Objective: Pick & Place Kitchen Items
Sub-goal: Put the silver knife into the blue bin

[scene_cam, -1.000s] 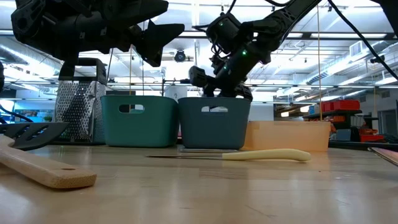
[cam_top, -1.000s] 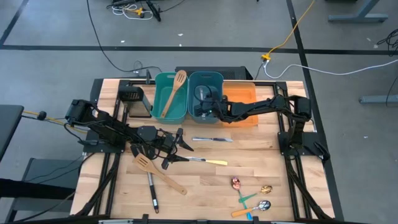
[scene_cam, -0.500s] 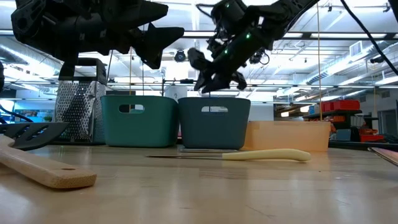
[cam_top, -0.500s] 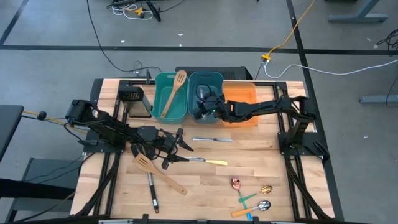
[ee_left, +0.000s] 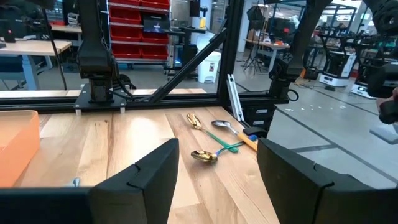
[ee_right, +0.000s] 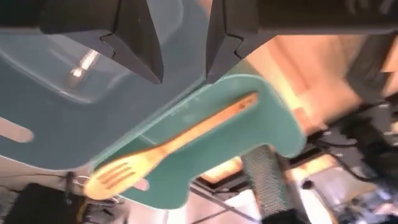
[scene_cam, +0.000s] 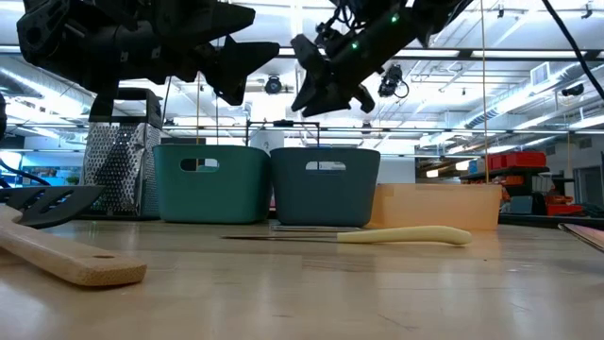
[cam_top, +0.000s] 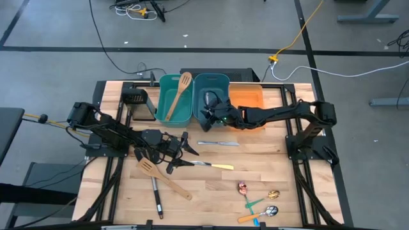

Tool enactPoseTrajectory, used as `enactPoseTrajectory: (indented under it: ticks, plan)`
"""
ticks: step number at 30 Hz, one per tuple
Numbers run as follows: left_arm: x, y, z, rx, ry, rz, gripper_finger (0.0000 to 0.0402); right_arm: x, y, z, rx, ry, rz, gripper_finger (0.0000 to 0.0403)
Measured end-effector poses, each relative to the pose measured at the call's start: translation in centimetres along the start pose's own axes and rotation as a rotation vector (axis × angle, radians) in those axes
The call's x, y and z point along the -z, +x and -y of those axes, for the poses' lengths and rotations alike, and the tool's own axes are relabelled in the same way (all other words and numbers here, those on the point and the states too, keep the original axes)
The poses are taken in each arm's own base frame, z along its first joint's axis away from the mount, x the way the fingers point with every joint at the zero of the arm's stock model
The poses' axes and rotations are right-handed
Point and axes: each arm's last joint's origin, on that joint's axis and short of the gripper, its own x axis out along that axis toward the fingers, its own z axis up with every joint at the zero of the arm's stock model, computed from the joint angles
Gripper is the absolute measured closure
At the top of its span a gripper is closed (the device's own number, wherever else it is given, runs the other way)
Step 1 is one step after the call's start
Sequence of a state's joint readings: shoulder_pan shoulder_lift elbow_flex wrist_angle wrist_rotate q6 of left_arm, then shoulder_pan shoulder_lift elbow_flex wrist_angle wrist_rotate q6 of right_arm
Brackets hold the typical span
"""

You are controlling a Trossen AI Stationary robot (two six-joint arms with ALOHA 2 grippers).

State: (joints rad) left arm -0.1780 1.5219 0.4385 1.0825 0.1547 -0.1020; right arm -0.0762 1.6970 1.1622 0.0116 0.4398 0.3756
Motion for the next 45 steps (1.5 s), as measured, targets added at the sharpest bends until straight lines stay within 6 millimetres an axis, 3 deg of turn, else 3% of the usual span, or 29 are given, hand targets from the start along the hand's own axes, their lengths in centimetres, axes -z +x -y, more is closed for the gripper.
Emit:
enactPoseTrajectory:
  ticks: [18, 28, 45]
  plan:
    - [0.2, 0.0, -0.1, -0.039, 0.006, -0.020, 0.0179, 1.1, -4.3, -3.0, -0.109, -0.121, -0.103, 0.0270]
    - [1.2, -0.2, -0.7, -0.215, 0.039, -0.119, 0.0179, 2.2, -6.9, -4.5, -0.070, -0.183, -0.129, 0.0270]
    - [2.9, -0.7, -1.8, -0.455, 0.060, -0.273, 0.0179, 4.7, -8.7, -4.9, 0.033, -0.234, -0.246, 0.0270]
